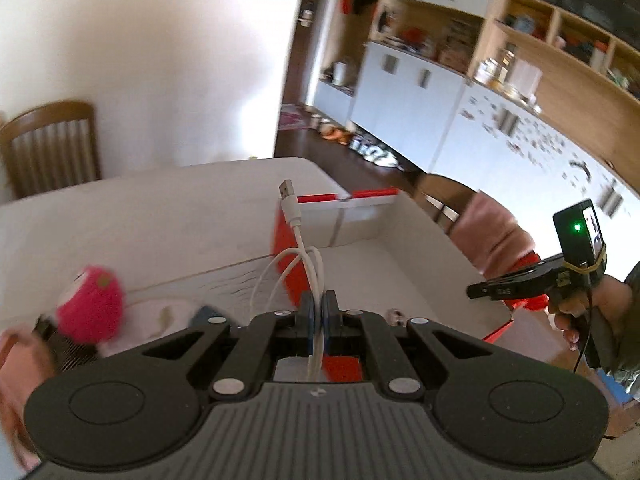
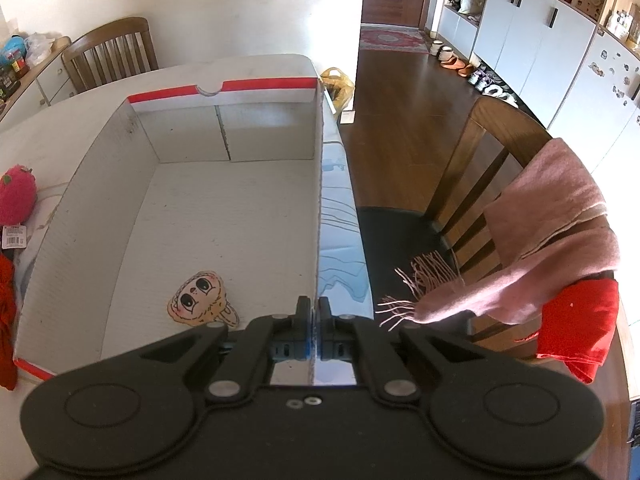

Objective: Organize objects
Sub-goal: 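Grasp the white USB cable with the left gripper and lift it, then lower the white cable into the box and open the left gripper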

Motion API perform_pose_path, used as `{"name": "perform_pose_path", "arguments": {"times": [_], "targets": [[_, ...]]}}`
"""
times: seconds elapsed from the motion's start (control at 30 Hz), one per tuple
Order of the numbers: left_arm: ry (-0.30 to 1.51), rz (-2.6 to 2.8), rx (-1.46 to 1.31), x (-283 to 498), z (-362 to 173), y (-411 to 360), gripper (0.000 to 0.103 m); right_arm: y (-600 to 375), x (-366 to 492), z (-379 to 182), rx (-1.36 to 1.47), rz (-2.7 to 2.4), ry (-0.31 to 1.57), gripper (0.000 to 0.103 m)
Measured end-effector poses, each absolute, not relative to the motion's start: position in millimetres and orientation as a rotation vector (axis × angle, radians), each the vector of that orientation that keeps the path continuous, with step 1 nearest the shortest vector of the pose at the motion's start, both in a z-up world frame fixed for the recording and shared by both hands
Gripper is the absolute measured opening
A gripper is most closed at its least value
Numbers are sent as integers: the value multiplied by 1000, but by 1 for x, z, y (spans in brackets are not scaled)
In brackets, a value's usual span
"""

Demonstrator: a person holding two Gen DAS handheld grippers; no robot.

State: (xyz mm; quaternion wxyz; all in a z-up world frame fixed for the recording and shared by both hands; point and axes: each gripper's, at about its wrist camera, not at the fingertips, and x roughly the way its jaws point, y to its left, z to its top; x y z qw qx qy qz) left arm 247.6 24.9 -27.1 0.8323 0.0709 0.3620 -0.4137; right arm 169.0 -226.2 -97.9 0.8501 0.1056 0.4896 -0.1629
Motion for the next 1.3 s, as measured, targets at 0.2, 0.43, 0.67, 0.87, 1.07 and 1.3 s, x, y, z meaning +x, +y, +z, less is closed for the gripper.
{"name": "perform_pose_path", "arguments": {"times": [0.2, 0.43, 0.67, 0.87, 1.07, 1.3], "targets": [[756, -961, 241, 252, -32, -35, 3, -227, 169, -98, 221, -336, 1032, 2], [712, -1011, 350, 256, -37, -100, 3, -228, 170, -98, 222, -329, 1034, 2], [734, -1029, 460, 261, -65, -151, 3, -230, 169, -98, 227, -321, 1032, 2], [779, -1017, 555, 269, -101, -181, 3, -230, 171, -98, 227, -315, 1033, 2], [845, -1009, 606, 275, -132, -202, 3, -233, 172, -99, 235, -307, 1036, 2], [946, -1004, 607, 285, -153, -213, 3, -233, 173, -99, 242, -302, 1039, 2]]}}
